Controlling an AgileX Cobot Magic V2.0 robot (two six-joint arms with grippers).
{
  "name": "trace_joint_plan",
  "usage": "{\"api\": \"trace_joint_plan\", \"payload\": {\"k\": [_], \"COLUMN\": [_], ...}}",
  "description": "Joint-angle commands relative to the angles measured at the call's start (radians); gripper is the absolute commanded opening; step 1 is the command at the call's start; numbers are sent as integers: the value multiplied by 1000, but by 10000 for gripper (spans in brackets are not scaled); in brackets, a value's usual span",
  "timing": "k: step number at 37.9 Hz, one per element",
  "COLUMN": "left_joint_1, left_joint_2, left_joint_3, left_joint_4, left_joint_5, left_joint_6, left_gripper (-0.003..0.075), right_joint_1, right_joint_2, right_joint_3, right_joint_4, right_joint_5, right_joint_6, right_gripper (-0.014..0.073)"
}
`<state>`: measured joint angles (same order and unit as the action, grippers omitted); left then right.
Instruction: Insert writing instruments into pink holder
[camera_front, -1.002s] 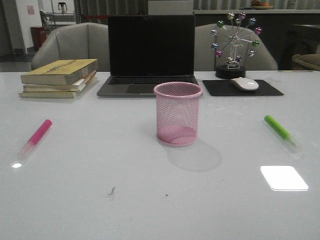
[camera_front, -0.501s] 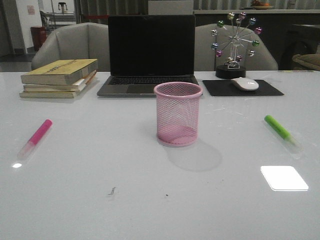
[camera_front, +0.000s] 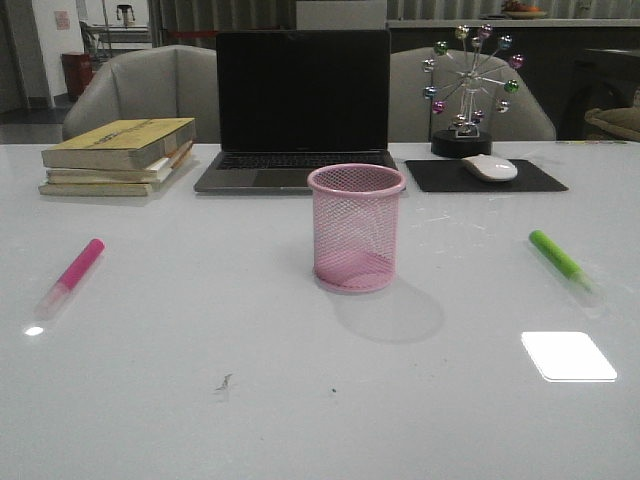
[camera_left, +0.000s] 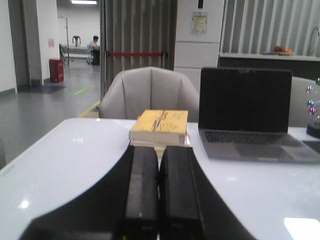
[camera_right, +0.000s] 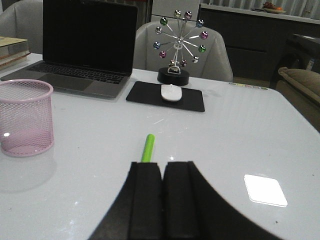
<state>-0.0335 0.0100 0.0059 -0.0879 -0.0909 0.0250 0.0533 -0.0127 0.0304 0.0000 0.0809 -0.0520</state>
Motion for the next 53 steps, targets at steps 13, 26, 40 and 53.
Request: {"api": "trace_joint_plan", "payload": {"k": [13,26,40,53], "left_joint_1": [3,3,3,3], "left_joint_2": [8,11,271,570], "left_joint_3": [-167,-403,-683,-730], "left_joint_4": [-13,104,100,6], "left_joint_5": [-212,-16,183,504], "left_joint_6": [1,1,1,1], "left_gripper": [99,99,99,99], "right_joint_1": [1,1,1,1], "right_joint_2": [-16,25,327,587], "right_joint_3": [-85,-392,-633,-645], "right_joint_4": [33,33,33,33], "right_joint_5": [-330,-57,74,218], "right_joint_6": [-7,-7,-7,-7], "right_gripper": [29,29,29,30]}}
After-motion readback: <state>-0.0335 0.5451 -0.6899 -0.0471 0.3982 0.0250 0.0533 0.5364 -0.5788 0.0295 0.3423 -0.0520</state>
